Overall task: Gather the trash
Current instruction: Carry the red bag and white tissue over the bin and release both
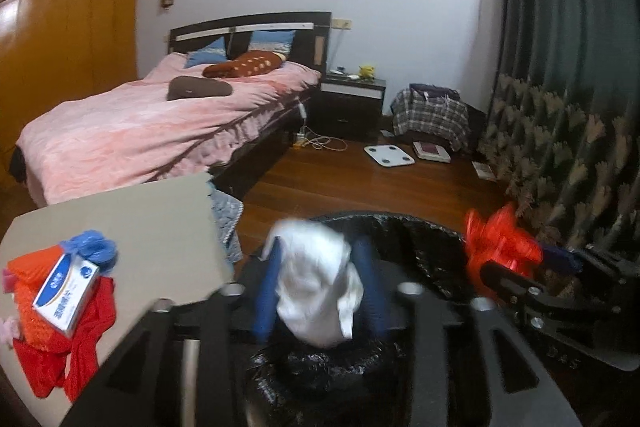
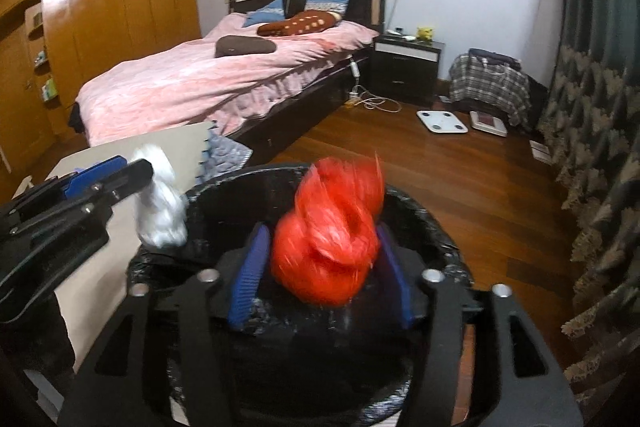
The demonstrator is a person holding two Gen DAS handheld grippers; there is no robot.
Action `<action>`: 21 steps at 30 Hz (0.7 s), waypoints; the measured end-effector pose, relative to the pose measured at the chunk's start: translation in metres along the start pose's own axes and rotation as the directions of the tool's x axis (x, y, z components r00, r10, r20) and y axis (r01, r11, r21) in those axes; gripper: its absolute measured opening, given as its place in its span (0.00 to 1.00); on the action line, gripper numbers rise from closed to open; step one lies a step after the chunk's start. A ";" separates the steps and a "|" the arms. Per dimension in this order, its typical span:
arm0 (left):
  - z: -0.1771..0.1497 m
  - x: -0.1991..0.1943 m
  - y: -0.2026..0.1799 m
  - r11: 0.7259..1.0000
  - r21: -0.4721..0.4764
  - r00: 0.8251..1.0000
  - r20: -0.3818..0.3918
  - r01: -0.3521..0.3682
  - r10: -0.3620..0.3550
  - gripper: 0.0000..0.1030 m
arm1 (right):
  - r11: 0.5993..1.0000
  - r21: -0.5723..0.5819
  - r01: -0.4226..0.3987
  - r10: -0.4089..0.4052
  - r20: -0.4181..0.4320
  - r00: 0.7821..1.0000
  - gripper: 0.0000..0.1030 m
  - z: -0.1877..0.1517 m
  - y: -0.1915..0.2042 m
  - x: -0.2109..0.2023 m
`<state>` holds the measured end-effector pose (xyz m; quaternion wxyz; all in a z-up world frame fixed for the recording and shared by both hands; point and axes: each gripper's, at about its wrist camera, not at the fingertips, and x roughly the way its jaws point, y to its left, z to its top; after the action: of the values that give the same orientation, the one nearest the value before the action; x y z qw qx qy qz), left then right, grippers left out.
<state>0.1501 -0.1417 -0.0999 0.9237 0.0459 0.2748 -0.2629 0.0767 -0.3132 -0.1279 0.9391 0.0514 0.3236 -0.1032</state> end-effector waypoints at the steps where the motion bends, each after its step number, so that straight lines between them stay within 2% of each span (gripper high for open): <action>1: 0.000 0.000 -0.001 1.000 -0.001 1.000 0.002 0.008 -0.008 0.58 | 1.000 0.005 0.007 -0.007 0.006 1.000 0.69 0.000 -0.002 -0.001; 3: 0.000 -0.001 0.004 1.000 -0.009 1.000 0.000 0.010 -0.010 0.61 | 1.000 0.014 0.026 -0.026 0.024 0.999 0.84 -0.003 -0.007 -0.005; 6: -0.001 -0.007 0.016 1.000 -0.026 1.000 0.000 -0.016 0.016 0.67 | 0.999 0.024 0.043 -0.044 0.039 0.998 0.93 -0.002 -0.008 -0.007; 7: -0.002 -0.011 0.023 0.999 -0.033 0.999 0.002 -0.039 0.039 0.71 | 0.999 0.028 0.044 -0.045 0.039 0.998 0.94 -0.002 -0.008 -0.007; 12: -0.010 -0.033 0.059 0.988 -0.069 0.990 0.010 -0.137 0.138 0.81 | 0.999 0.039 0.028 -0.030 0.044 0.999 0.95 0.001 0.001 -0.008; 16: -0.019 -0.052 0.090 0.971 -0.115 0.977 0.001 -0.211 0.212 0.82 | 1.000 0.016 -0.013 0.012 0.038 0.999 0.95 0.004 0.024 -0.005; 21: -0.031 -0.080 0.129 0.936 -0.142 0.945 0.001 -0.323 0.326 0.82 | 0.995 -0.045 -0.087 0.088 0.026 0.996 0.95 0.009 0.068 0.001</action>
<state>0.1437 0.0128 -0.0913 0.9587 0.0226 0.2697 -0.0877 0.0980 -0.2488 -0.1192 0.9481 0.0436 0.3100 -0.0557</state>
